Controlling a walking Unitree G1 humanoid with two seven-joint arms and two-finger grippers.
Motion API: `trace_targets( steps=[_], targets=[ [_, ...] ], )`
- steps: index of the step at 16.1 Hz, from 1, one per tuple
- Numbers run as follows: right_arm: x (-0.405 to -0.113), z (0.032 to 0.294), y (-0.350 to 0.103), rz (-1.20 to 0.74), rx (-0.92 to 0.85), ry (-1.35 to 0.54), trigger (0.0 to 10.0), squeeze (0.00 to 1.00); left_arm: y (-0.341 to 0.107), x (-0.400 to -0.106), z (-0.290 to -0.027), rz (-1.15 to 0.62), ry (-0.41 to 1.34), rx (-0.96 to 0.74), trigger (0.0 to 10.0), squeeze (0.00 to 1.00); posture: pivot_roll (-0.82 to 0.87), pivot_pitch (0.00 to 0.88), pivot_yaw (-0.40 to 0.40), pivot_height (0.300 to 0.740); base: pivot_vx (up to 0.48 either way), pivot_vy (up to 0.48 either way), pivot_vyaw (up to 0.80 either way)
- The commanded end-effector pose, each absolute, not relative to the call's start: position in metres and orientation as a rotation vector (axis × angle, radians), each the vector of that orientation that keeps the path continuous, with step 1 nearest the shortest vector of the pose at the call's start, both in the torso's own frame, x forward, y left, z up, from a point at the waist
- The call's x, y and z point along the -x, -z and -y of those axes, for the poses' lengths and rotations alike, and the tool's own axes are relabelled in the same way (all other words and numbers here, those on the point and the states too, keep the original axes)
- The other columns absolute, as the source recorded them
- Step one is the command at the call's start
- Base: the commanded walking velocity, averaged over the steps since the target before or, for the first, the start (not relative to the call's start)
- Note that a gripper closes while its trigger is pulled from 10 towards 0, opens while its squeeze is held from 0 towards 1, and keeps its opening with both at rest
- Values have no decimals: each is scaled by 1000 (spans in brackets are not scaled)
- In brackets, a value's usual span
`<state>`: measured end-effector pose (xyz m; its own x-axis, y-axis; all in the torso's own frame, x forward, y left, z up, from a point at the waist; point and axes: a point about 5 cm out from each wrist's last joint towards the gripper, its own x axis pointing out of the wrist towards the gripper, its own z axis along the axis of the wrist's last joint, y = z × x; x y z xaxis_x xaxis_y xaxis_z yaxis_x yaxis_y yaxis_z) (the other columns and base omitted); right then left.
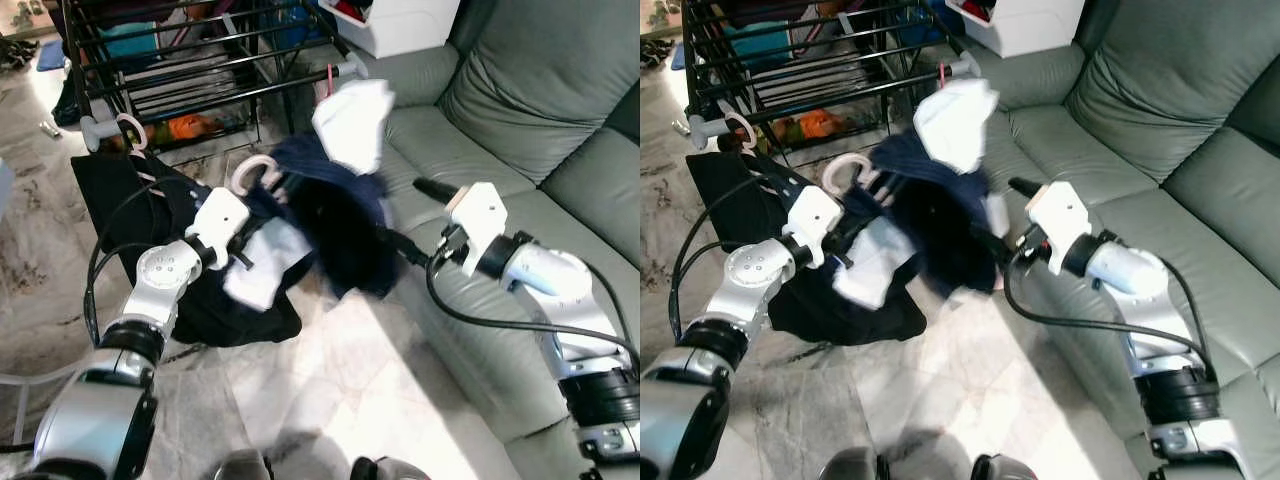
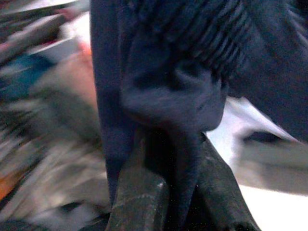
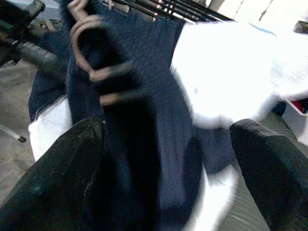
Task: Hang hanger
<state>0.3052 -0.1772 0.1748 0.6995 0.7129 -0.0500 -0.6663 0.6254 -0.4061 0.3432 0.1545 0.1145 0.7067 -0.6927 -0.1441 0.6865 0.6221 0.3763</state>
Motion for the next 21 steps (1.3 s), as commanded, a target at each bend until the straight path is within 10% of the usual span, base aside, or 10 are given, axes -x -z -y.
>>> trace_targets(
  steps=[1,11,18,20,21],
  targets=[
    [-306,177,-185,148,435,-801,10000,0,-112,-337,-151,10,884,-468,0,0,-74,16,25,740,0,0,0],
    [-271,196,-160,-276,399,-1232,10000,0,-85,-303,-133,-45,1229,-667,0,0,-77,17,22,740,0,0,0],
    [-297,209,-159,-394,592,-1302,10000,0,-85,-288,-115,17,1373,-704,0,0,-73,19,28,740,0,0,0],
    [-304,204,-157,-405,612,-1335,5922,0,-83,-285,-109,23,1396,-699,0,0,-69,21,28,740,0,0,0],
    [-305,202,-155,-412,621,-1361,2196,0,-83,-283,-108,26,1403,-700,0,0,-69,21,28,740,0,0,0]
  ],
)
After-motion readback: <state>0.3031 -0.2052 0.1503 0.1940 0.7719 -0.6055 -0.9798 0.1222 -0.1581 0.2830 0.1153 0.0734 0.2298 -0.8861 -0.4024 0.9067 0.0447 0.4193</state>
